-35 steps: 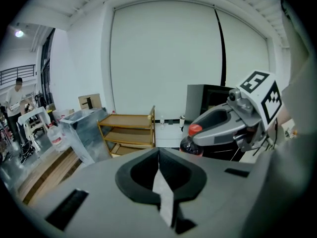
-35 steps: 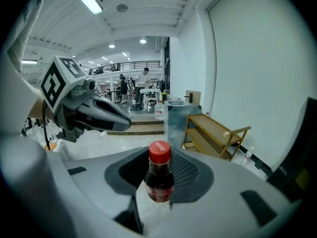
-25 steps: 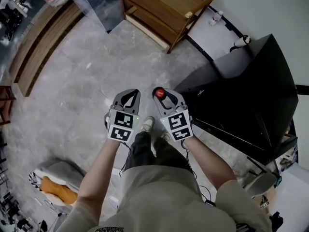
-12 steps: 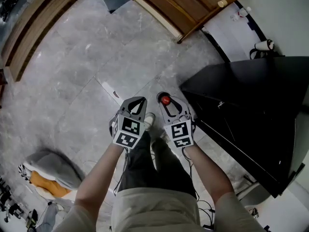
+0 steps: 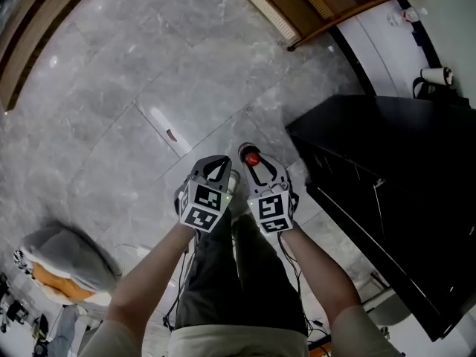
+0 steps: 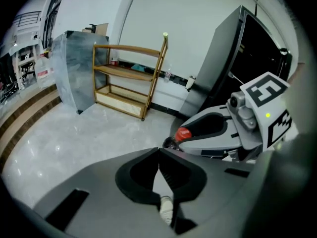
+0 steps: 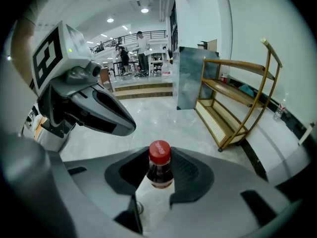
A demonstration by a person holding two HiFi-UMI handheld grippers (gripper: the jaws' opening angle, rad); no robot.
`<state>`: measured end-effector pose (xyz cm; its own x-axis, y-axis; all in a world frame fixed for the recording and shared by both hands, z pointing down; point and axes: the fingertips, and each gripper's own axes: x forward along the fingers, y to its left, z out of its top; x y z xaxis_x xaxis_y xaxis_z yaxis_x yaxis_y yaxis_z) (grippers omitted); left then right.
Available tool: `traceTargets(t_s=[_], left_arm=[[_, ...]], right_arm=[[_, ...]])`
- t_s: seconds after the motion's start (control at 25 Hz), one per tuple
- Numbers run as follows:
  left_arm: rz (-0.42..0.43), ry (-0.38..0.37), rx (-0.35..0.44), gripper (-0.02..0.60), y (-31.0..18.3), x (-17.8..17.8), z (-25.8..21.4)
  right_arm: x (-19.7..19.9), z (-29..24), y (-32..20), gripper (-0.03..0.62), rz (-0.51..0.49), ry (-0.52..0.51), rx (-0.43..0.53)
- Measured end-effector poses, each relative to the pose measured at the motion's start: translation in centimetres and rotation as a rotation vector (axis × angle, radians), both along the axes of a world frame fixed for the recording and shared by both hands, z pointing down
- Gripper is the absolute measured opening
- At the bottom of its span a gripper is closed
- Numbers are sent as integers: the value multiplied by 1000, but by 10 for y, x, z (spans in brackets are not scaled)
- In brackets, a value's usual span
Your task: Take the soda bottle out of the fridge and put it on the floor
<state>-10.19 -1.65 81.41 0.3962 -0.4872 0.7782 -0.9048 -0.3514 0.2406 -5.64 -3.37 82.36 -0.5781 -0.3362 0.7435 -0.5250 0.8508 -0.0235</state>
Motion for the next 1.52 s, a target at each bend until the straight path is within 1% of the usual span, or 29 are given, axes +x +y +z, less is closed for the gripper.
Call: traceTargets(t_s=[0.12,0.32,0.56,0.8,0.92,1.0,1.16,1.24,1.32,1.4,1.52], left_arm=[[-13,7,-41,6,12,-4,43],[-57,10,-93,6,24,-16,110],[-68,8,-153,6,43,-22,178],[-105,22,-222,6,67,-30,233],[-110,26,-251,6,77,-32,253],[-112,23,-261,6,81,-33,264],[-145,20,-262,6,77,-29,286],[-158,27,-265,6,74,-28,291],[-172,42,-264,6,70,-25,292],[-176,57,-261,6,66,-19,292],[-157,59,-262,6,66,-9,292]], right_arm=[[-3,47,12,110,8,38,-35],[-19,115,25,110,-33,66,-58],[-24,193,40,110,20,73,-168],[-18,268,54,112,40,138,-241],[-13,294,60,112,52,174,-273],[-8,311,67,114,75,182,-314],[7,343,73,112,161,192,-394],[15,355,76,112,216,205,-433],[21,365,78,112,244,219,-463],[29,370,78,114,251,235,-472],[36,369,77,114,242,256,-459]])
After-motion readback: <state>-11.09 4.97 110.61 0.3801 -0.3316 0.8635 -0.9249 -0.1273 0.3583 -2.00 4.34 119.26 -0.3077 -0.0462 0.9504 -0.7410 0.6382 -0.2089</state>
